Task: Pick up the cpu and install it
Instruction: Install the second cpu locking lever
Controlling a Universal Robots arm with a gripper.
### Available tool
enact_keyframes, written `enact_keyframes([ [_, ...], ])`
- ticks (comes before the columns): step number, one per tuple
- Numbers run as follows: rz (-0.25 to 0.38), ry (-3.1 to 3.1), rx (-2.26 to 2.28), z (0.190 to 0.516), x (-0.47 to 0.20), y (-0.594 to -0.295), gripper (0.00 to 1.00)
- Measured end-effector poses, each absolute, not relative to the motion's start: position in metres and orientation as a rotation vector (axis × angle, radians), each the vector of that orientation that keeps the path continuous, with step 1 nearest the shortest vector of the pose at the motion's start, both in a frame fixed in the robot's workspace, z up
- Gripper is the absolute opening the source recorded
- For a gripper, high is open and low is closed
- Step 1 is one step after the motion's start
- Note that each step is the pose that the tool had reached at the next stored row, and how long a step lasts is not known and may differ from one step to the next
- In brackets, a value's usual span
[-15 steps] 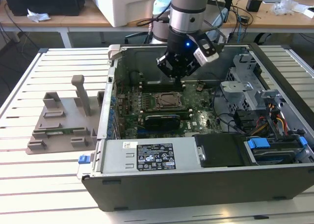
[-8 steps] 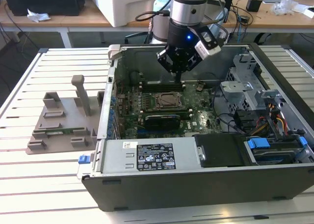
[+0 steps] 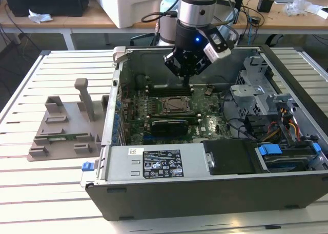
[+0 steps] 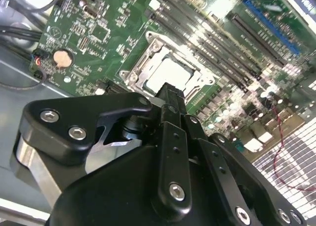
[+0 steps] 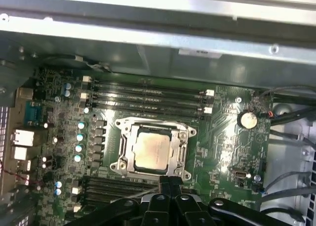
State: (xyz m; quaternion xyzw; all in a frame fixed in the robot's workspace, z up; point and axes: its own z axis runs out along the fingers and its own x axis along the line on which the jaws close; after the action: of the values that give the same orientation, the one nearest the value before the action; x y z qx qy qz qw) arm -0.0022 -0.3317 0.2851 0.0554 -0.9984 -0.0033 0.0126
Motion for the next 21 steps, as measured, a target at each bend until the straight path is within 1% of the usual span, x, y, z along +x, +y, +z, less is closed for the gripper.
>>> enact_keyframes([
  [5,-0.012,-3.112,0.173,0.285,-0.003,-0.353,0.11],
  [6,-0.019,-3.112,0.173,0.284,-0.004,-0.362,0.11],
  [7,-0.095,-3.113,0.174,0.284,-0.004,-0.371,0.11],
  [9,-0.162,-3.113,0.175,0.284,-0.004,-0.373,0.11],
  [11,-0.272,-3.109,0.176,0.284,-0.004,-0.374,0.11],
  [12,-0.295,-3.108,0.176,0.284,-0.004,-0.375,0.11],
  [21,-0.294,-3.108,0.176,0.282,-0.004,-0.384,0.11],
])
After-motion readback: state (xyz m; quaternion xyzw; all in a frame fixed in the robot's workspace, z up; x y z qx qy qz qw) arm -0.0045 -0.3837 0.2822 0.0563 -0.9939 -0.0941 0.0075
